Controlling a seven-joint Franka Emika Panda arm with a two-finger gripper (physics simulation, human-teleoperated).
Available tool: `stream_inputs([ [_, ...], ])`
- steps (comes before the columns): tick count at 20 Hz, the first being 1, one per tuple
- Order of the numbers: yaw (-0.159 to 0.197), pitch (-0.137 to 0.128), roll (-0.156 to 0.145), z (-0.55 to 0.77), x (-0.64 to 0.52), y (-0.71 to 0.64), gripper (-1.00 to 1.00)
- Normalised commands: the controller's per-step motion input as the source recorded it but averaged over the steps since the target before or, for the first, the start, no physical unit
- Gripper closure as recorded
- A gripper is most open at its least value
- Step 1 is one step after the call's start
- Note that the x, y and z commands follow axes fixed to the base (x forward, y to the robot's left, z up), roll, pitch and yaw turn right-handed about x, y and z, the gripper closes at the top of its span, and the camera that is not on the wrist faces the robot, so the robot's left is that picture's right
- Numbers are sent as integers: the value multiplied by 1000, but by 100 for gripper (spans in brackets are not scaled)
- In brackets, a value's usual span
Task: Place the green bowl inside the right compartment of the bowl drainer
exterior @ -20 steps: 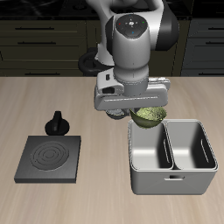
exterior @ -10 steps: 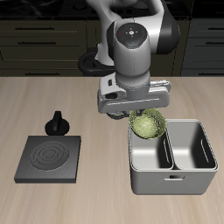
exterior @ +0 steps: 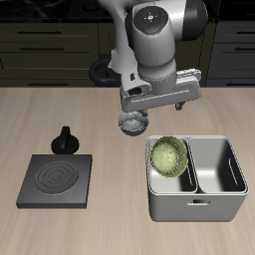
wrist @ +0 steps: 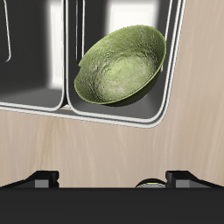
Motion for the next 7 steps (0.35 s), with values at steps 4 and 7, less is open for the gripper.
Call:
stream_inputs([
  [4, -9, -61, 53, 387, -483, 116, -100],
  [7, 2, -82, 23, 441, -437, 41, -100],
])
